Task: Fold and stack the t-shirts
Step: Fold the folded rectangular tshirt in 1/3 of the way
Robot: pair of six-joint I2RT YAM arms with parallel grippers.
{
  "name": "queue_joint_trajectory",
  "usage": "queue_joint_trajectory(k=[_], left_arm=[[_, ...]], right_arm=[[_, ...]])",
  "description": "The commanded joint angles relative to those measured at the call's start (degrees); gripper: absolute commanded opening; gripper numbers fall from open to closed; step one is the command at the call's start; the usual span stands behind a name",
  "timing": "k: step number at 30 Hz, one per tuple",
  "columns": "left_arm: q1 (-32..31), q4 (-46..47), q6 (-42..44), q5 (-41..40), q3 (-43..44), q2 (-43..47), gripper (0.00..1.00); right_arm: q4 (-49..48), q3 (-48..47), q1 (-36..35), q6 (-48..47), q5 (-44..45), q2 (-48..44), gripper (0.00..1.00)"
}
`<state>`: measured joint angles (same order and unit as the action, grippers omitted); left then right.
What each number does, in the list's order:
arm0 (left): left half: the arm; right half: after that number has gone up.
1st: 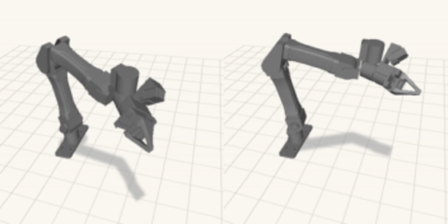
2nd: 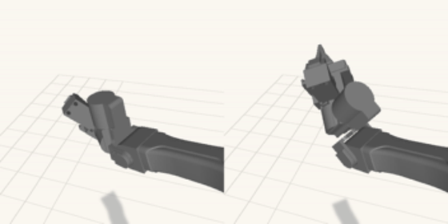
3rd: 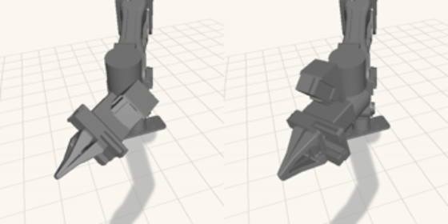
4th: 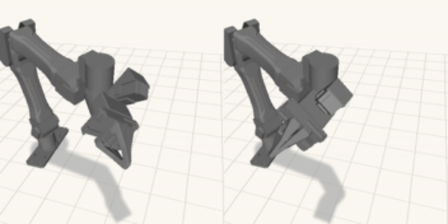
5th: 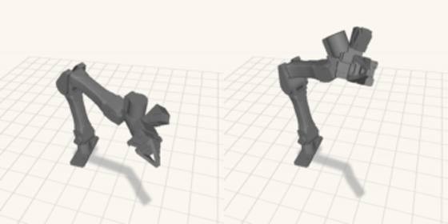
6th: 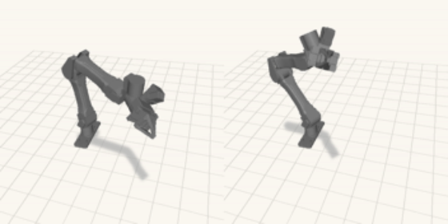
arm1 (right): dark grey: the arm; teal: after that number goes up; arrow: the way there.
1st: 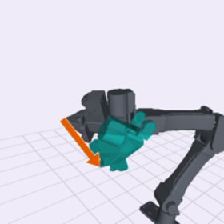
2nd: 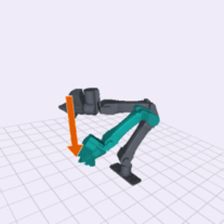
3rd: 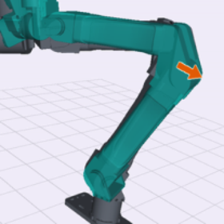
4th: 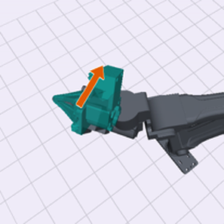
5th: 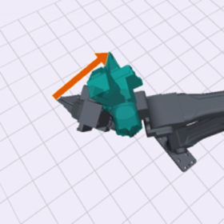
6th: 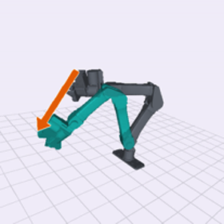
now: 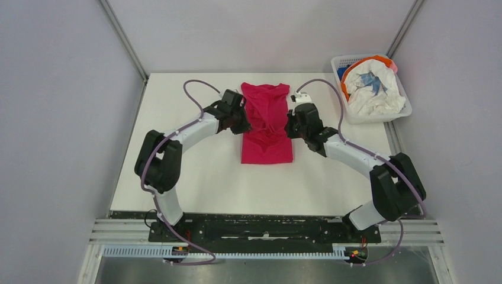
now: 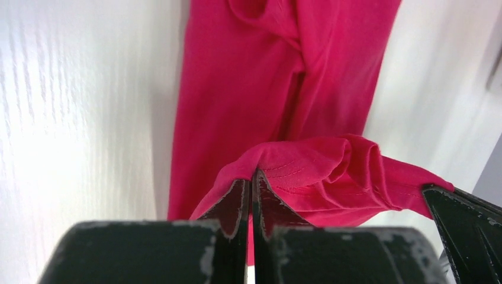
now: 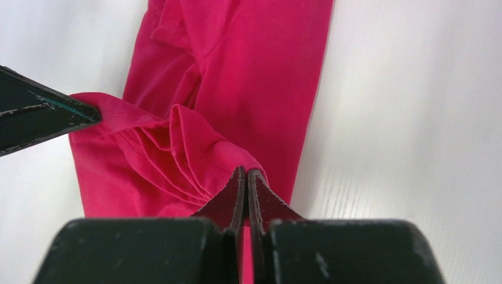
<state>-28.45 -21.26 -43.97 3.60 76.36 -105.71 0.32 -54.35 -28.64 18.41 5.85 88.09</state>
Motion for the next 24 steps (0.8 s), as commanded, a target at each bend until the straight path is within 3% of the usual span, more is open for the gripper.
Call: queue_joint_trajectory(k=[1,4,5,8,9,10,11,13,14,15,17,24], left_arm=[[2.07,-0.77,3.06,0.50,4.95,-3.03,0.02],[2.91,-0.37,3.26,1.17,6.34,-4.91,0.05],[3.10,-0.49,3.61,1.55,6.95,-5.78,0.10],[3.68,-1.30,4.28,2.21,9.16,-8.11,0.20],[4.06,-1.51,4.35,2.38,9.82,-8.70,0.27],[4.48,-1.43,4.49,2.50,10.67,-9.04,0.37],[4.98,-1.29,4.52,2.49,11.58,-9.23,0.58],[5.90,-1.44,4.84,2.40,13.60,-9.02,0.76],[6.35,-1.64,5.07,2.56,14.25,-8.46,0.93],[6.49,-1.68,5.38,2.40,14.61,-7.47,0.99],[6.56,-1.64,6.04,1.46,13.64,-4.71,1.00],[6.39,1.44,4.29,3.04,-2.94,7.29,1.00]], right_arm=[[-5.20,-3.65,2.98,-1.34,-5.47,4.10,0.00],[-5.62,-5.69,4.64,-1.45,-8.15,7.17,0.00],[-5.64,-6.26,5.01,-1.47,-8.53,8.16,0.00],[-6.22,-7.95,6.24,-1.42,-8.89,10.88,0.15],[-6.29,-8.84,6.75,-1.56,-9.52,11.83,0.19],[-6.20,-10.22,7.37,-1.66,-10.47,13.11,0.29],[-5.79,-12.07,8.06,-1.61,-11.15,14.12,0.38],[-4.50,-14.97,9.33,-1.68,-12.14,15.80,0.57],[-3.81,-15.71,9.60,-2.24,-12.42,15.82,0.66],[-3.34,-15.76,9.70,-2.96,-12.36,15.18,0.78],[-4.08,-13.13,9.68,-3.97,-13.46,12.47,0.98],[-5.99,-0.24,4.41,-10.59,-23.03,1.80,0.98]])
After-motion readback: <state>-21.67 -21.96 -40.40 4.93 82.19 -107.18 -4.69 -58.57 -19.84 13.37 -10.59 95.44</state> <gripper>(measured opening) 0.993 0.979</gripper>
